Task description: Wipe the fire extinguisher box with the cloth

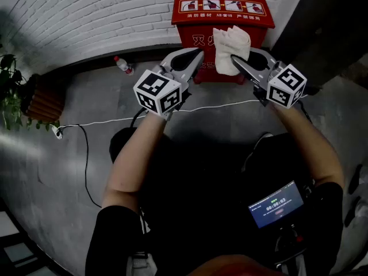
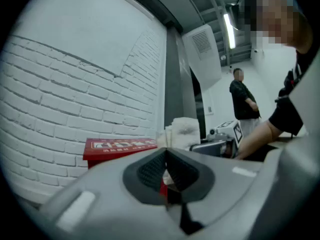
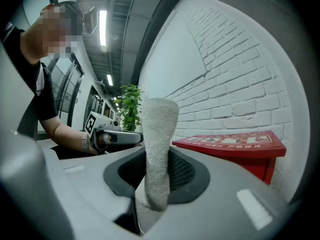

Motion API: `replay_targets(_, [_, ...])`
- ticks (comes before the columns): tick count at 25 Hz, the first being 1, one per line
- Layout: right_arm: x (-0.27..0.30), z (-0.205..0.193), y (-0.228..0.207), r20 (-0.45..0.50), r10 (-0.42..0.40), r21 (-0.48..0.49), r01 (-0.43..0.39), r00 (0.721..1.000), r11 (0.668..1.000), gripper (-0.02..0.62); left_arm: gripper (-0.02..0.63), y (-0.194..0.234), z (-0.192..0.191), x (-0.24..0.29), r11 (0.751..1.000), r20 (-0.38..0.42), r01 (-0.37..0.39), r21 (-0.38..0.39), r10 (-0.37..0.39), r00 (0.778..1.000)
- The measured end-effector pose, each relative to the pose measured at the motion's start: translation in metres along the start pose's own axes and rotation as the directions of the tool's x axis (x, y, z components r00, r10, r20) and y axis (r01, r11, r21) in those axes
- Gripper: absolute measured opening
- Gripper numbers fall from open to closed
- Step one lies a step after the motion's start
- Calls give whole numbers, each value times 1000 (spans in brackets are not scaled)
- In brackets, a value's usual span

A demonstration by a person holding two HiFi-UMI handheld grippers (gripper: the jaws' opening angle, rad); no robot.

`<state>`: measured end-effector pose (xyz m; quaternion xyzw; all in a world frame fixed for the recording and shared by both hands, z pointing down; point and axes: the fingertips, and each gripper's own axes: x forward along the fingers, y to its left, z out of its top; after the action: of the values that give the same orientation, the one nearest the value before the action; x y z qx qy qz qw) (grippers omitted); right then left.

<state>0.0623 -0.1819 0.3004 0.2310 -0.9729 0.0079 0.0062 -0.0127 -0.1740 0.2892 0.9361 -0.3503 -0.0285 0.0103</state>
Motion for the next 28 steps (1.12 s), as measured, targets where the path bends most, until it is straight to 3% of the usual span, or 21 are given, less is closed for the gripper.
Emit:
replay_targets(7, [1, -4, -9, -18, -30, -47, 29, 999, 998, 100, 0, 14, -9, 8, 999, -26, -44, 16, 44, 999])
replay_targets(11, [12, 13, -13, -25, -37, -93, 34, 999, 995, 101, 0, 32, 6, 13, 995, -3, -87, 39, 87, 996])
replay_targets(14, [32, 32, -17, -4, -26, -120, 25, 1000, 992, 101, -1, 54, 26, 18, 989, 37, -139, 58, 137, 990])
replay_targets(17, [64, 34, -23, 24, -37, -87, 39, 999, 995, 101, -2, 85, 31, 16, 972, 71, -236, 25, 233, 970])
replay_targets(20, [102, -2, -19, -6, -25, -62, 25, 1000, 998, 101, 0, 108, 5, 7, 942, 46, -334, 26, 333, 942])
replay_targets(23, [133, -60, -14, -142, 14, -111, -30, 990, 993, 101, 0, 125, -25, 5, 930, 17, -368, -15, 368, 930])
replay_targets(25, [145, -82, -21, -164, -9, -87, -5, 986, 996, 101, 0, 133, -42, 3, 926, -4, -376, -22, 376, 926])
replay_targets(28, [162, -92, -37, -126, -66, -2, 66, 990, 998, 101, 0, 143, -63, -2, 922, -39, -388, -15, 387, 921])
